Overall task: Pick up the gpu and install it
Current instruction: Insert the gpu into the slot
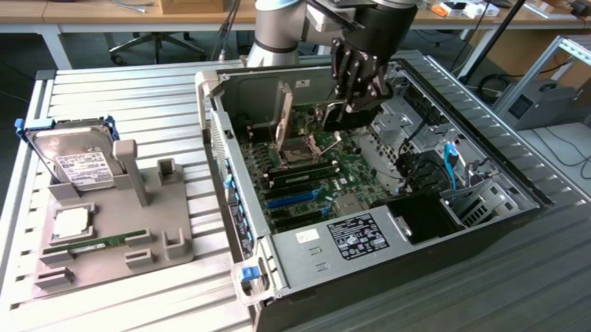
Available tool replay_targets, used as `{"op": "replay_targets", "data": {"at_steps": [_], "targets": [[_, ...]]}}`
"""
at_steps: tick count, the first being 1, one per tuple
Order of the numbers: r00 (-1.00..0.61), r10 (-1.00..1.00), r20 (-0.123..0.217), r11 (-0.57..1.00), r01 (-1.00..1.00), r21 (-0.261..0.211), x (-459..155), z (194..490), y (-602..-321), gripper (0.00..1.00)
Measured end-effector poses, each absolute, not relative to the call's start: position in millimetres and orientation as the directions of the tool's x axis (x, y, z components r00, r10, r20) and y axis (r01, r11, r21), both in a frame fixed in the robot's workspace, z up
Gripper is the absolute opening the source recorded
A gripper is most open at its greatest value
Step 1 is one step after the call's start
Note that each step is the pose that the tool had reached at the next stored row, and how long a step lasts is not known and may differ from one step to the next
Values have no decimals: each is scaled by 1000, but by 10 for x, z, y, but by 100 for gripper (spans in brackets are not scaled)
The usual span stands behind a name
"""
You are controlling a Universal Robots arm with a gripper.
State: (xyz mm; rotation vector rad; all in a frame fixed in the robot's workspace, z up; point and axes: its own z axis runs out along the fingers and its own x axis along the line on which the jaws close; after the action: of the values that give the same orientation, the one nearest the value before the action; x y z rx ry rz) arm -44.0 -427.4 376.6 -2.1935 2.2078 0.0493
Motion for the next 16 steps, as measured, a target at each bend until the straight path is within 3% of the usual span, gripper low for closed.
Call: {"op": "replay_targets", "data": {"at_steps": [16], "targets": [[-7,-999,-50,6,-1000,2,-440,3673,-4419,27]]}}
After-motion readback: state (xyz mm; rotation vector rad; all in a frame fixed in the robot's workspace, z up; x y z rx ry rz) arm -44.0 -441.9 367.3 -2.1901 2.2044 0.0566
